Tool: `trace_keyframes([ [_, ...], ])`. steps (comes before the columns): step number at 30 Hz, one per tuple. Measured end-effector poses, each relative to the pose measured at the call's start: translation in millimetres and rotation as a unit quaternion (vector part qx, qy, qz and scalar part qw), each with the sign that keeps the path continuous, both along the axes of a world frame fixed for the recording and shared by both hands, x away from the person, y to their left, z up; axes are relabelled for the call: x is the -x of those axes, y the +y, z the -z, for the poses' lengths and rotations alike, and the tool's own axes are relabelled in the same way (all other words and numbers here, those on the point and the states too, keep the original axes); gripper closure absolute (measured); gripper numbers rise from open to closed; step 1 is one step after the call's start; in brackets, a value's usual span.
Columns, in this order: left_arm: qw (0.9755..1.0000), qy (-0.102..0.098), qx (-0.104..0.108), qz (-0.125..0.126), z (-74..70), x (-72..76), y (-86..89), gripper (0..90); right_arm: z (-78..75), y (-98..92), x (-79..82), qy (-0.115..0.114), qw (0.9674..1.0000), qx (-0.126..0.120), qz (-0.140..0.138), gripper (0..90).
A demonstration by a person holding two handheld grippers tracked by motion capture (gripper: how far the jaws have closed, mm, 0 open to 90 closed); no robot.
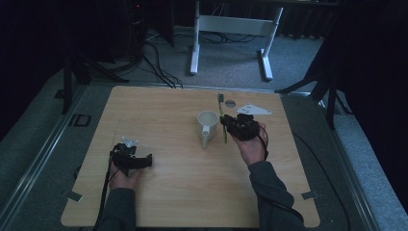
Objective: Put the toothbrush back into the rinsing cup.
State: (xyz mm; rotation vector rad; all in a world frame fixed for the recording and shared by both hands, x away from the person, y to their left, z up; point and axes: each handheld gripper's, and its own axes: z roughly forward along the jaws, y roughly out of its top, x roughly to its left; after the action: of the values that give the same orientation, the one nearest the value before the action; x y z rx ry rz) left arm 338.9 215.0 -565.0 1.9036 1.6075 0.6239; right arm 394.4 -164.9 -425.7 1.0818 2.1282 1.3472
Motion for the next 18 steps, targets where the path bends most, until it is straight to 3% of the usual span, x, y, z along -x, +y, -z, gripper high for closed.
trace_keyframes([
  [18, 1.0, 0.0, 0.0, 0.0, 0.0, 0.0, -0.1, 0.1, -0.4, 0.5, -3.8, -0.014, 0.9998, -0.012, -0.003, 79.1],
])
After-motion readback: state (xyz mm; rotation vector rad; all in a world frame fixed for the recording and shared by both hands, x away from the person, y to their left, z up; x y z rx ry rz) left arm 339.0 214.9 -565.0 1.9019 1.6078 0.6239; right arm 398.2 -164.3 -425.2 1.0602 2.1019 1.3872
